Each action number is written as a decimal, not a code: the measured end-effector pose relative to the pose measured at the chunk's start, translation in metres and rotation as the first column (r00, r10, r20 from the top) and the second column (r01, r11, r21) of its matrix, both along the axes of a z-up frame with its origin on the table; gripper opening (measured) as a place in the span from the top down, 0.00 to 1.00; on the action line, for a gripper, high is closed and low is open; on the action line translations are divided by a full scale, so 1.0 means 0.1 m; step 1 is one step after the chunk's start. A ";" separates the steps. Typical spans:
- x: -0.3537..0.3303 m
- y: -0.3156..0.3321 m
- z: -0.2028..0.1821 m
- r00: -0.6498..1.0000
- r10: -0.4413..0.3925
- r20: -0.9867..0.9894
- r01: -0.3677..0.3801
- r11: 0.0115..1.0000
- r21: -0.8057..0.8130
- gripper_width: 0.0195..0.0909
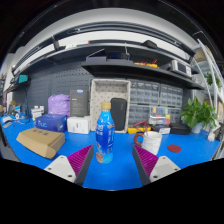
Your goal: Pour water
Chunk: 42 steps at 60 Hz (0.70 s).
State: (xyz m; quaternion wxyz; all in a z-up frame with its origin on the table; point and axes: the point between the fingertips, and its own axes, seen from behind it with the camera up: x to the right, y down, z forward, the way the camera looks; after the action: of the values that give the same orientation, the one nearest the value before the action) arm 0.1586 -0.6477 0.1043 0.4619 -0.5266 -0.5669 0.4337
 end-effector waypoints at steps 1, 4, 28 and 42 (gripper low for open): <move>0.01 -0.02 0.00 1.000 0.010 0.009 -0.010 1.000 -0.009 0.15; -0.16 -0.07 -0.05 0.999 0.034 0.007 -0.033 0.999 -0.026 0.16; -1.15 -0.30 -0.17 0.995 0.087 -0.047 -0.087 0.996 -0.011 0.15; -1.35 -0.40 -0.20 0.994 0.099 -0.040 -0.100 0.994 -0.034 0.55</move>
State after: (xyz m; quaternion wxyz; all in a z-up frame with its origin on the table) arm 0.0231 -0.6881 0.0838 0.4409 -0.4976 -0.5754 0.4763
